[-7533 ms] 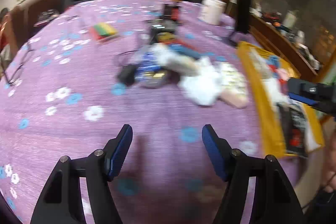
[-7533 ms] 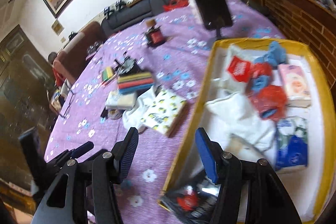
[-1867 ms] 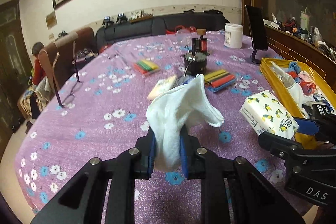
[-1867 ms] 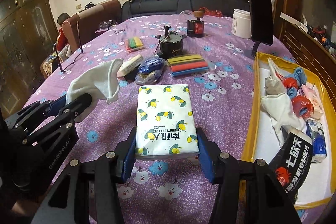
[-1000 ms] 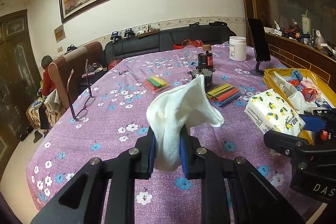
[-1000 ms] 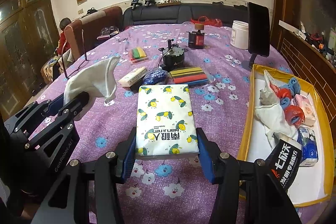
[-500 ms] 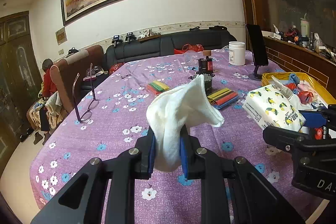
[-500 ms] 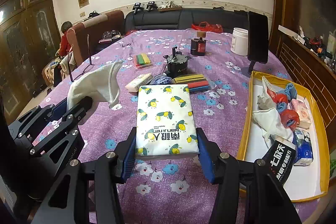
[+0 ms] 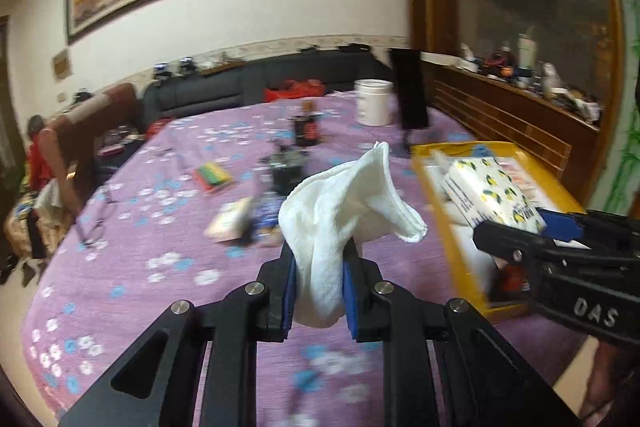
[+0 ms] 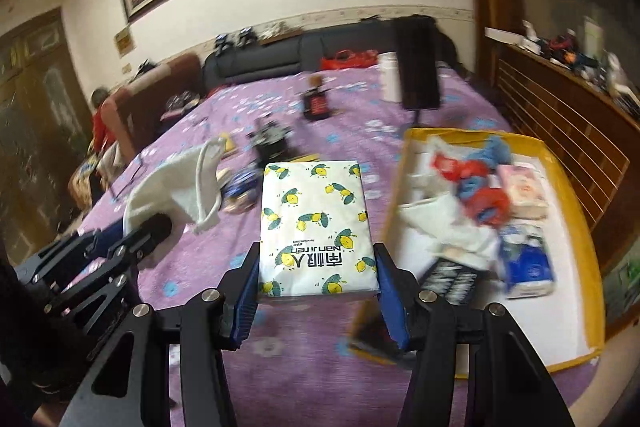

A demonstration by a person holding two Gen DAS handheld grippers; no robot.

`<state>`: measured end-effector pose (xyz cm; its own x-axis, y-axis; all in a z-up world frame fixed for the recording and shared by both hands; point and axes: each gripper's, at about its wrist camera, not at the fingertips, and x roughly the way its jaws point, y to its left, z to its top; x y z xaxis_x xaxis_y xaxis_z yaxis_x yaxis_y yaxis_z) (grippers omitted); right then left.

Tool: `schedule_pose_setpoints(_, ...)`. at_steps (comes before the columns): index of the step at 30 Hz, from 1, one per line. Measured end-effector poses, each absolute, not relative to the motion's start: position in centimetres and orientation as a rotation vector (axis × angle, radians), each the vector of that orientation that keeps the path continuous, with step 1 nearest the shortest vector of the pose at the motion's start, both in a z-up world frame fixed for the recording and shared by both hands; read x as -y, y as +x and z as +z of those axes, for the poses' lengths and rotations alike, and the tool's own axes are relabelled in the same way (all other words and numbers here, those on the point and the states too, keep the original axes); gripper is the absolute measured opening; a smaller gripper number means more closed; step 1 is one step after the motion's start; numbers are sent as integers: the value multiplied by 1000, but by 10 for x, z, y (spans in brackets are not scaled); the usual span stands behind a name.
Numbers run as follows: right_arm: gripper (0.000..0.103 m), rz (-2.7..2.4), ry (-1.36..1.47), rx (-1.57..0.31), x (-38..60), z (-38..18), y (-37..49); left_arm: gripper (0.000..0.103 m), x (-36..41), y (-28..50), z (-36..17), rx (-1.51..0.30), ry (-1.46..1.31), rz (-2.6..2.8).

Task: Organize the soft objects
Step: 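Carry the sock and lemon-print pack into the yellow tray and open both grippers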

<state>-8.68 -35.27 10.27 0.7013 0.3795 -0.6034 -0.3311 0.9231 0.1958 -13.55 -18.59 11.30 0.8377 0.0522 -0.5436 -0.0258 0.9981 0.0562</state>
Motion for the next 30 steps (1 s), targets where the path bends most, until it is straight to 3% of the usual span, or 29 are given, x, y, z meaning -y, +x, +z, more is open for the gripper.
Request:
schedule_pose_setpoints(14,57,145,222,-708,486,88,-69,19,303,-75,105,-691,63,-248)
schedule_pose_setpoints(30,57,95,181,-778,501,51,-57,20,344,1,69,-864,12,-262)
